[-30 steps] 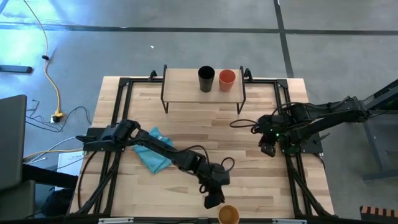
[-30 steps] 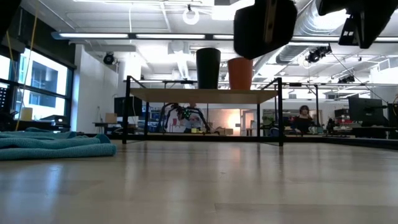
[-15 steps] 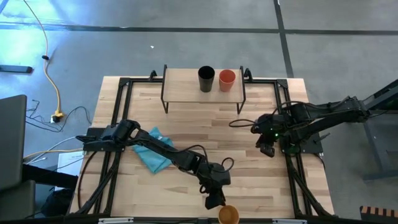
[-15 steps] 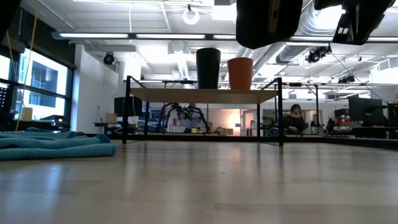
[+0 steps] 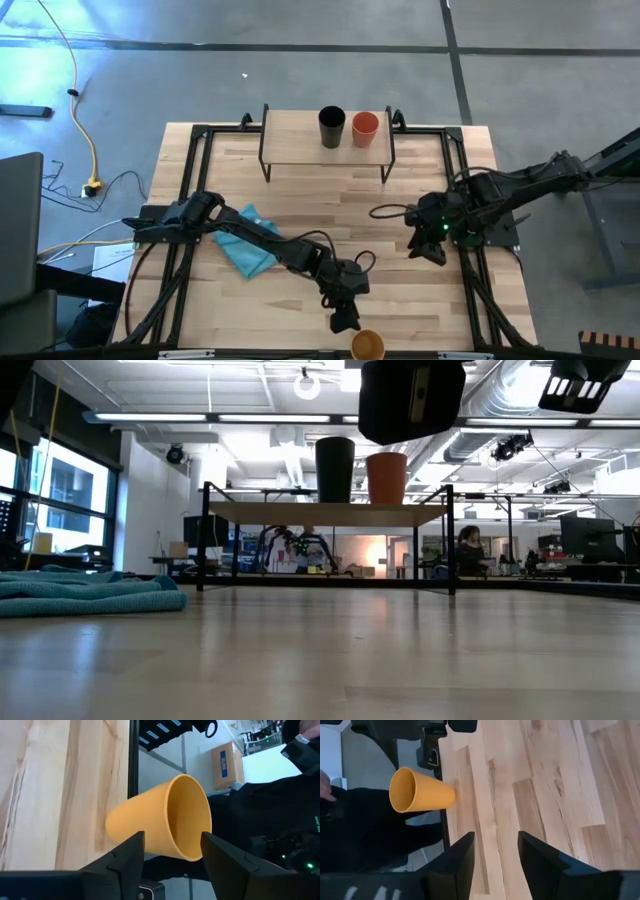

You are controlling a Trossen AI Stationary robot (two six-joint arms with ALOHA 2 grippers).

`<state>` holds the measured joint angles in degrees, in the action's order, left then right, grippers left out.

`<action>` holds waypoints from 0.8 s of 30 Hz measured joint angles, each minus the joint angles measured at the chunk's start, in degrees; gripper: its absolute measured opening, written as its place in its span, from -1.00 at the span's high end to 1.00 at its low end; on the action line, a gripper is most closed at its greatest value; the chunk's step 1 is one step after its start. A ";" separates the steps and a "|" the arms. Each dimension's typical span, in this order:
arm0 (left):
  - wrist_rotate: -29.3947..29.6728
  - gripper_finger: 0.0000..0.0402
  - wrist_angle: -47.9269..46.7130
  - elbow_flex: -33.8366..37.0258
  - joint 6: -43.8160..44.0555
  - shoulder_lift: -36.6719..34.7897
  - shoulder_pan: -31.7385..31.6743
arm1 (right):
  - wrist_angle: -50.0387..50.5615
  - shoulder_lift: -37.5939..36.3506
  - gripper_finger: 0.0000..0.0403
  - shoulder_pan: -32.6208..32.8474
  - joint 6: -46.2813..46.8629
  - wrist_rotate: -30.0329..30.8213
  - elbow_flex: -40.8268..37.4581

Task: Stack small to large cups/mugs on shelf
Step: Put the yellow cup on the shelf

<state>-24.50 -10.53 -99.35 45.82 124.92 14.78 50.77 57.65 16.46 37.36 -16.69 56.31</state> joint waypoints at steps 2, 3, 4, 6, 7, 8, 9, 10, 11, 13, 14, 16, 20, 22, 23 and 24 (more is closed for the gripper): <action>0.34 0.09 -0.06 0.00 0.60 0.00 0.27 | -0.17 0.22 0.29 0.35 0.16 0.40 0.01; 0.62 0.09 -0.02 0.00 0.75 0.00 0.25 | -0.36 0.35 0.29 0.57 0.18 0.69 0.01; 1.07 0.09 0.05 0.00 0.81 0.00 0.31 | -0.81 0.51 0.29 0.69 0.17 0.88 0.01; 1.32 0.08 0.08 -0.01 1.12 0.00 0.35 | -1.32 0.69 0.29 0.96 0.16 1.21 0.01; 1.56 0.08 -0.01 -0.01 1.21 0.00 0.40 | -1.71 0.87 0.29 0.97 0.16 1.25 0.01; 1.76 0.08 0.01 0.00 1.22 0.00 0.52 | -2.19 1.04 0.29 0.97 0.16 1.29 0.01; 1.92 0.08 0.04 -0.01 1.41 0.00 0.64 | -2.41 1.27 0.29 0.97 0.16 1.41 0.01; 2.32 0.08 0.05 0.00 1.59 0.00 0.64 | -2.36 1.43 0.29 0.97 0.16 1.53 0.01; 2.69 0.08 -0.02 0.00 1.68 0.00 0.71 | -2.37 1.65 0.29 0.97 0.15 1.54 0.01; 3.32 0.08 0.00 0.00 2.07 0.02 1.04 | -2.41 2.18 0.29 0.97 -0.10 1.56 0.01; 3.65 0.08 0.03 -0.01 2.09 0.02 1.10 | -2.41 2.42 0.29 0.97 -0.12 1.56 0.01; 4.15 0.08 0.05 -0.01 2.40 0.02 1.46 | -2.64 2.74 0.29 0.95 -0.20 1.56 0.01; 5.16 0.08 0.07 0.00 2.65 0.02 2.03 | -2.68 3.42 0.29 0.97 -0.39 1.58 0.01; 6.34 0.08 0.06 -0.01 2.67 0.02 2.26 | -2.65 3.61 0.29 0.97 -0.81 1.72 0.01; 6.69 0.08 0.07 0.00 2.73 0.02 2.47 | -2.68 3.59 0.29 0.95 -0.95 1.86 0.01; 7.39 0.08 0.09 0.00 2.99 0.04 2.56 | -2.74 3.56 0.29 0.95 -1.06 2.34 0.01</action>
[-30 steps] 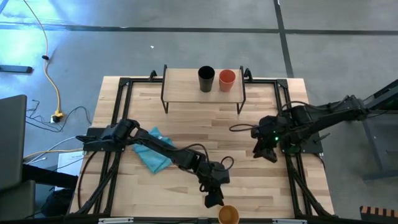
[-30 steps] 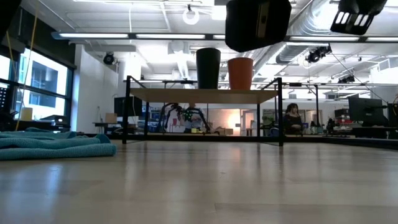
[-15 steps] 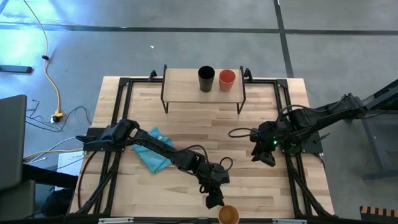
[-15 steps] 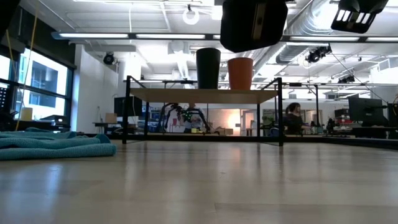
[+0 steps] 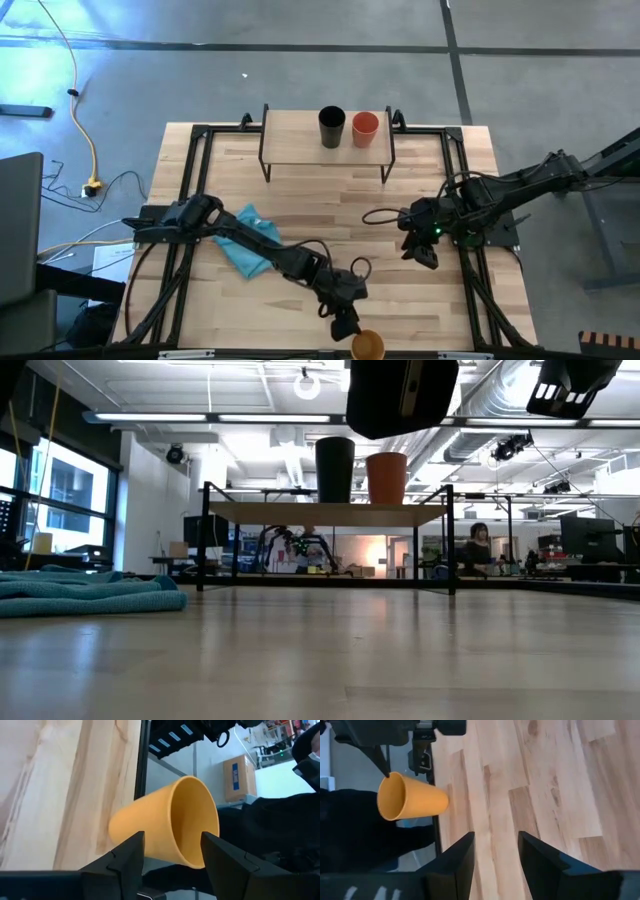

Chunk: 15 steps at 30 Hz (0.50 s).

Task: Stack small to large cups/mugs on shelf
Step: Put the yellow cup on the shelf

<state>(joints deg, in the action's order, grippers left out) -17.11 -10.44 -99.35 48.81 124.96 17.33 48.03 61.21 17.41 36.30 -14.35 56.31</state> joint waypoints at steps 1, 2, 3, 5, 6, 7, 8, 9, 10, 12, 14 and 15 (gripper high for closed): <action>0.21 0.08 0.00 -0.02 0.10 -0.01 0.03 | -0.08 0.00 0.29 0.00 -0.23 0.59 0.00; 0.51 0.08 0.00 -0.02 0.34 0.00 0.06 | -0.15 0.00 0.29 0.00 -0.27 0.67 0.00; 0.59 0.08 -0.01 -0.02 0.59 0.00 0.12 | -0.29 0.00 0.29 0.00 -0.27 0.70 0.00; 0.87 0.08 -0.01 0.00 0.84 0.00 0.49 | -0.70 0.00 0.29 0.00 -0.28 0.74 0.00; 1.23 0.08 0.01 -0.02 0.93 0.00 0.46 | -0.85 0.00 0.29 0.00 -0.29 0.76 0.00; 1.53 0.08 0.01 0.00 0.93 0.02 0.47 | -1.01 0.00 0.29 0.00 -0.29 0.76 0.00; 1.72 0.08 0.03 0.00 0.97 0.03 0.69 | -1.07 0.00 0.29 0.00 -0.29 0.75 0.00; 1.87 0.08 0.03 -0.02 0.99 0.03 0.75 | -1.05 0.00 0.29 0.00 -0.29 0.75 0.00; 2.05 0.08 0.03 -0.01 0.98 0.03 0.75 | -1.05 0.00 0.29 0.00 -0.29 0.75 0.00; 2.34 0.08 0.03 -0.01 0.99 0.03 0.82 | -1.11 0.00 0.29 0.00 -0.35 0.76 0.00; 2.71 0.08 0.01 -0.02 0.99 0.03 1.03 | -1.21 0.00 0.29 0.00 -0.63 0.77 0.00; 3.12 0.08 0.03 -0.02 0.99 0.03 1.06 | -1.18 0.00 0.29 0.00 -0.72 0.77 0.00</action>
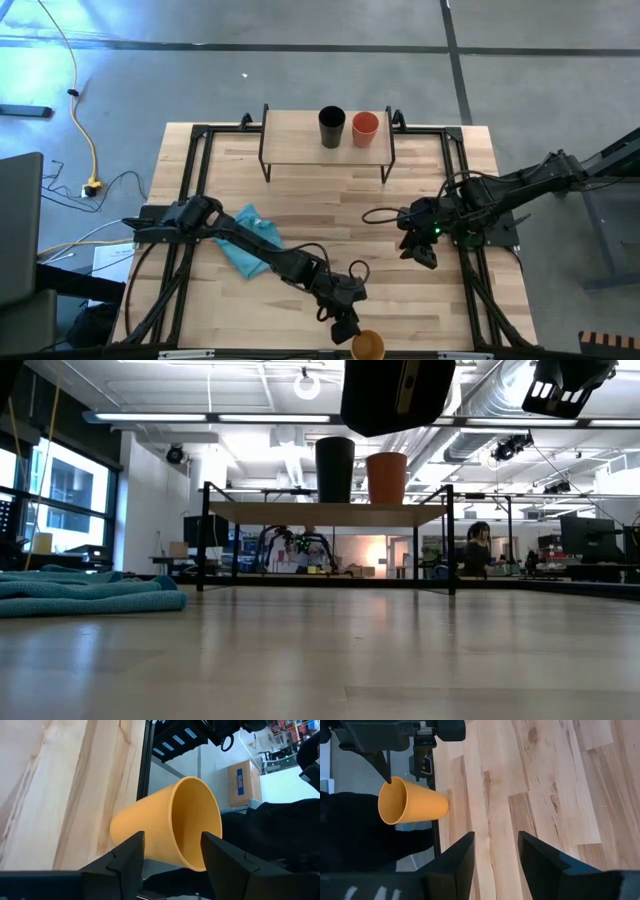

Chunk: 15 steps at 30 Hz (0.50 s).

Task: Stack small to large cups/mugs on shelf
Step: Put the yellow cup on the shelf

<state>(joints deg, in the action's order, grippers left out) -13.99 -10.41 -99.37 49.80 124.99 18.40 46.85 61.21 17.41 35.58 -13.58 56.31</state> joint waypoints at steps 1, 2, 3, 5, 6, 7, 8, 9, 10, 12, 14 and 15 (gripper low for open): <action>0.14 0.08 0.00 0.02 -0.02 0.02 0.04 | 0.00 0.00 0.29 0.00 -0.03 0.00 0.00; 0.36 0.08 0.00 0.02 0.00 0.02 0.16 | -0.02 0.00 0.29 0.00 -0.03 0.00 0.00; 0.45 0.08 -0.02 0.02 -0.02 0.02 0.35 | 0.00 0.00 0.29 0.00 -0.07 0.00 0.00; 1.02 0.08 -0.02 0.01 -0.01 0.02 0.50 | -0.02 0.00 0.29 -0.04 -0.60 0.00 0.00; 1.25 0.08 -0.02 0.00 0.01 0.02 0.73 | -0.01 0.00 0.29 -0.12 -0.70 0.00 0.00; 1.56 0.08 -0.02 0.01 0.00 0.02 0.84 | -0.01 0.00 0.29 -0.15 -0.88 0.00 0.00; 1.80 0.08 -0.02 0.00 0.01 0.02 0.93 | 0.00 0.00 0.29 -0.15 -0.91 0.01 0.00; 2.01 0.08 -0.02 0.01 0.01 0.02 1.17 | -0.02 0.00 0.29 -0.15 -0.91 0.00 0.00; 2.38 0.08 -0.02 0.01 0.01 0.02 1.23 | 0.00 0.00 0.29 -0.15 -0.98 0.01 0.00; 3.13 0.08 -0.02 0.00 0.03 0.02 1.60 | -0.02 -0.02 0.29 -0.15 -1.08 0.00 0.00; 3.60 0.08 -0.02 0.02 0.07 0.02 1.68 | -0.02 -0.02 0.29 -0.15 -1.06 0.02 0.00; 3.80 0.08 -0.02 0.00 0.18 0.02 1.98 | -0.02 -0.02 0.29 -0.15 -1.07 0.12 0.00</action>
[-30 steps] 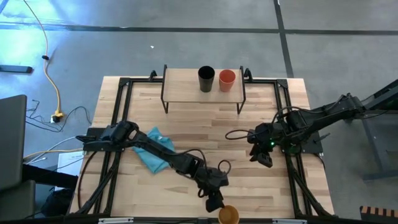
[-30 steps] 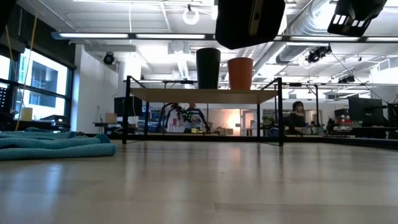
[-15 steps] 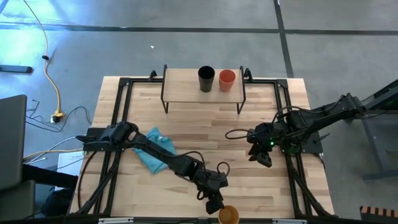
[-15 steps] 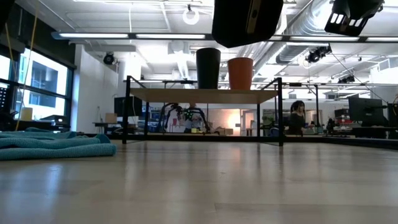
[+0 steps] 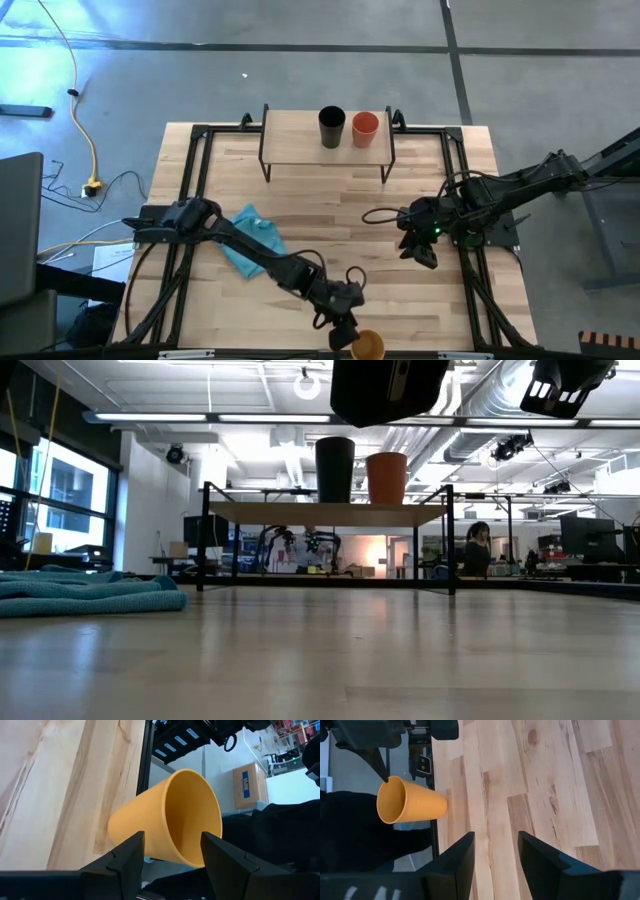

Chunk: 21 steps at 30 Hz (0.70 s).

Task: Stack small to large cups/mugs on shelf
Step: Put the yellow cup on the shelf

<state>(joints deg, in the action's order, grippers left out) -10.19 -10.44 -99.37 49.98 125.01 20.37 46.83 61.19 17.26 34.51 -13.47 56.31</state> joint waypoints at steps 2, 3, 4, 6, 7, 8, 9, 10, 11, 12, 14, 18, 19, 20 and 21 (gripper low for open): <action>0.64 0.08 0.00 0.00 0.07 0.00 0.29 | -0.02 0.00 0.29 0.00 0.07 0.31 0.00; 0.98 0.08 0.00 0.00 0.23 0.00 0.40 | -0.02 0.00 0.29 0.00 0.13 0.48 0.00; 1.22 0.08 0.00 0.00 0.27 0.00 0.54 | -0.08 0.00 0.29 0.00 0.15 0.50 0.00; 2.03 0.08 0.00 0.00 0.44 0.00 0.77 | -0.66 0.00 0.29 0.00 0.15 0.56 0.00; 2.31 0.08 0.00 0.00 0.48 0.00 0.89 | -0.95 0.00 0.29 0.00 0.15 0.58 0.00; 2.35 0.08 0.00 0.00 0.61 0.00 1.14 | -1.24 0.00 0.29 0.00 0.15 0.58 0.00; 2.59 0.08 0.00 0.00 0.78 0.00 1.10 | -1.50 0.00 0.29 0.00 0.15 0.58 0.00; 3.03 0.08 0.00 0.01 0.87 0.00 1.10 | -1.71 0.00 0.29 0.00 0.13 0.58 0.00; 3.21 0.08 0.00 0.00 0.89 0.00 1.14 | -1.75 0.00 0.29 0.00 0.10 0.58 0.00; 3.42 0.08 0.00 0.00 0.89 0.00 1.17 | -1.73 0.00 0.29 0.00 0.08 0.58 0.00; 3.85 0.08 0.00 0.00 0.89 0.00 1.17 | -1.73 0.00 0.29 0.00 0.04 0.58 0.00; 3.90 0.08 0.00 0.00 0.89 0.00 1.12 | -1.71 0.00 0.29 0.00 0.00 0.56 0.00; 3.93 0.08 0.00 0.00 0.88 0.00 1.10 | -1.73 0.00 0.29 0.00 -0.01 0.57 0.00; 4.02 0.08 0.01 0.00 0.84 0.00 1.08 | -1.70 0.00 0.29 0.00 -0.01 0.56 0.00; 4.11 0.08 0.00 0.00 0.77 0.00 1.08 | -1.70 0.00 0.29 0.00 -0.01 0.56 0.00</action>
<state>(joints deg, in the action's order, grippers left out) -6.07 -10.44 -99.37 50.75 125.01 21.45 45.12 61.19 17.26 34.50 -12.91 56.31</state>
